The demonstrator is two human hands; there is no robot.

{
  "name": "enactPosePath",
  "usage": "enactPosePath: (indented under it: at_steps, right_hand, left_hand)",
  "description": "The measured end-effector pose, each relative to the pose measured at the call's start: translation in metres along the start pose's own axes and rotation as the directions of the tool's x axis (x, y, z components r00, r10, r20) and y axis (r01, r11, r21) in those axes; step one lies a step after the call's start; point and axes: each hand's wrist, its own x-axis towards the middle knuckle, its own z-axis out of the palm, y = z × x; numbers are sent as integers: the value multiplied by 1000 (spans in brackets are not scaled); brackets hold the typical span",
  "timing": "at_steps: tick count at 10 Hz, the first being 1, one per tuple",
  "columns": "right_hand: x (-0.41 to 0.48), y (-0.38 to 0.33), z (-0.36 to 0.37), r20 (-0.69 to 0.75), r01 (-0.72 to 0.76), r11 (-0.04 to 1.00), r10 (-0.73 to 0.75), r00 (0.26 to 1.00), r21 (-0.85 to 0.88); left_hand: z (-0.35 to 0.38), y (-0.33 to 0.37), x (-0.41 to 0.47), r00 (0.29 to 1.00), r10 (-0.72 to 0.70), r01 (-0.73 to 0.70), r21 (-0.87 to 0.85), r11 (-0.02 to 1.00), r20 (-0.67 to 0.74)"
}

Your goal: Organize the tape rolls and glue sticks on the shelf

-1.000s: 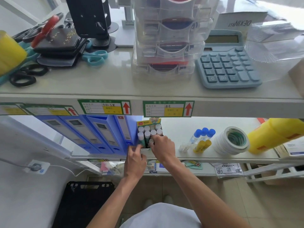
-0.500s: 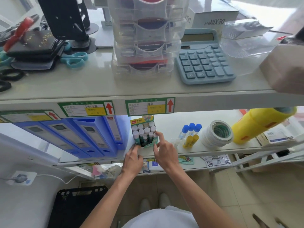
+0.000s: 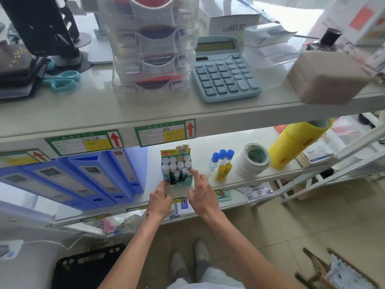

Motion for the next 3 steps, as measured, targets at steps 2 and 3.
enactPosePath:
  at_steps: [2,3]
  right_hand:
    - [-17,12,-12,20,26,999,-26,999,21]
    - [-25,19,-26,49,32,999,-34,998,33]
  left_hand:
    - [3,-6,-15,998,54,-55,-11,998,-17]
    - [8,-3,-31,999,23,-24,-21,999,-27]
